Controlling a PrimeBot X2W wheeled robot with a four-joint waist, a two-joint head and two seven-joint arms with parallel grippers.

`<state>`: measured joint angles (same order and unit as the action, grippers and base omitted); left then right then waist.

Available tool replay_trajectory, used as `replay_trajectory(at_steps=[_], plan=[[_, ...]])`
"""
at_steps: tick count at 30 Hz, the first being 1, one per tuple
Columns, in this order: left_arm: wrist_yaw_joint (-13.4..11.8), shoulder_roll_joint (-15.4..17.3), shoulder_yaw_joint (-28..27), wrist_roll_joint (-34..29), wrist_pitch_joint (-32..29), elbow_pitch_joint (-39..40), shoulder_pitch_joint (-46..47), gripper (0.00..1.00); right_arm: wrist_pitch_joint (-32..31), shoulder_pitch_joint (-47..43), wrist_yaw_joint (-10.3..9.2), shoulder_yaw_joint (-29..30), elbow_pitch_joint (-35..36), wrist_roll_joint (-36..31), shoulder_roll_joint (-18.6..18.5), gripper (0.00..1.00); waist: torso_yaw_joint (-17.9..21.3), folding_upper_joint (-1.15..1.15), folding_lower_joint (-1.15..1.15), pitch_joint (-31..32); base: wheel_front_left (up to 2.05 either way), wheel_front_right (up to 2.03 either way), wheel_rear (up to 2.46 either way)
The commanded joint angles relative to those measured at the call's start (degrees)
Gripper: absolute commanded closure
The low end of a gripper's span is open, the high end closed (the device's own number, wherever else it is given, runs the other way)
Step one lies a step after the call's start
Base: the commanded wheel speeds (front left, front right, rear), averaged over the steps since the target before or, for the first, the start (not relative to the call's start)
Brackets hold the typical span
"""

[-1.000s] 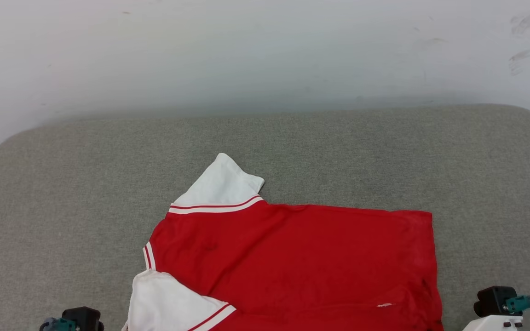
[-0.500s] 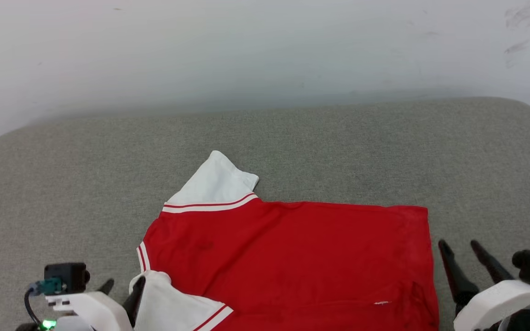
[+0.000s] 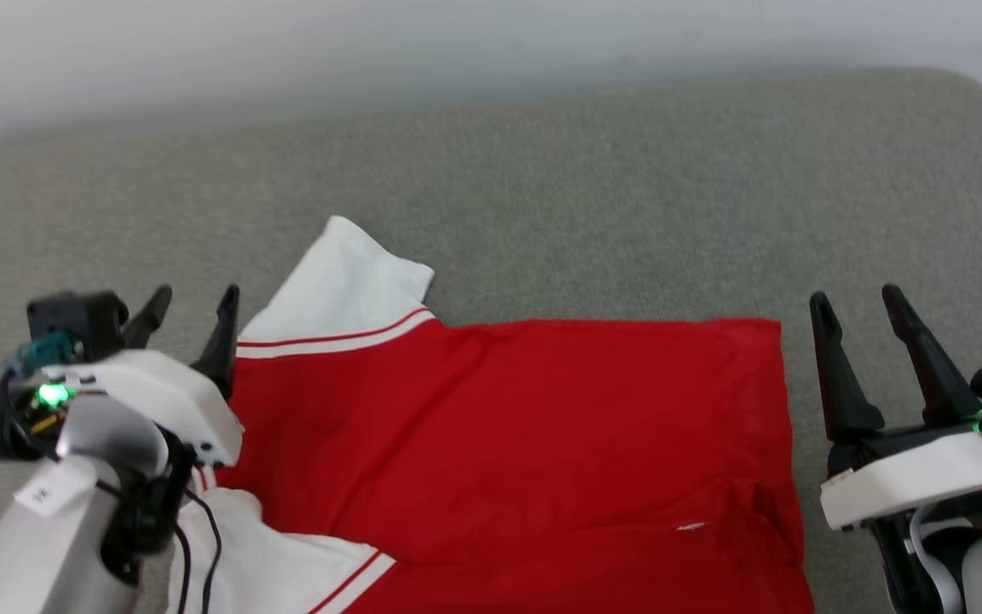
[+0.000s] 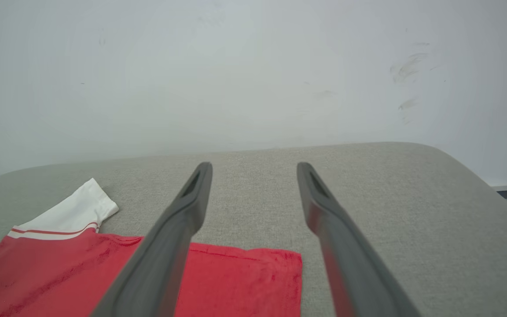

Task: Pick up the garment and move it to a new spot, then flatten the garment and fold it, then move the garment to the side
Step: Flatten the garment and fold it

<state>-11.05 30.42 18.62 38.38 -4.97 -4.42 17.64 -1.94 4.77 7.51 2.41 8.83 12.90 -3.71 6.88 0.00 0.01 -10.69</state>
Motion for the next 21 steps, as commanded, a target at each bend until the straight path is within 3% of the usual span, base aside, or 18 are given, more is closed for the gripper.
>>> replay_trajectory(at_steps=[1, 13, 17, 21], plan=[[0.85, 0.41, 0.29, -0.09, -0.96, -1.23, 2.69, 0.00, 0.61, 1.60, -0.05, -0.52, 0.44, -0.17, 0.24, 0.00, 2.60, 0.00, -0.01, -4.57, 0.00, 0.00, 0.00], [11.86, 3.91, 4.38, 4.41, -19.40, -14.20, 22.61, 0.00, 3.63, 7.16, -0.05, -4.55, -0.95, -1.47, 0.76, 0.00, 8.55, 0.00, -0.01, -12.57, 0.00, 0.00, 0.00], [13.41, 4.92, 5.17, 6.47, -26.89, -18.08, 26.30, 0.00, 4.40, 7.54, -0.05, -5.17, -2.15, -0.54, 0.86, 0.00, 10.21, 0.00, -0.01, -14.05, 0.00, 0.00, 0.00], [12.84, 6.11, 6.24, 8.18, -35.17, -22.20, 28.00, 0.00, 5.10, 7.60, -0.05, -5.48, -3.61, 0.65, 0.90, 0.00, 11.42, 0.00, -0.01, -15.08, 0.00, 0.00, 0.00]])
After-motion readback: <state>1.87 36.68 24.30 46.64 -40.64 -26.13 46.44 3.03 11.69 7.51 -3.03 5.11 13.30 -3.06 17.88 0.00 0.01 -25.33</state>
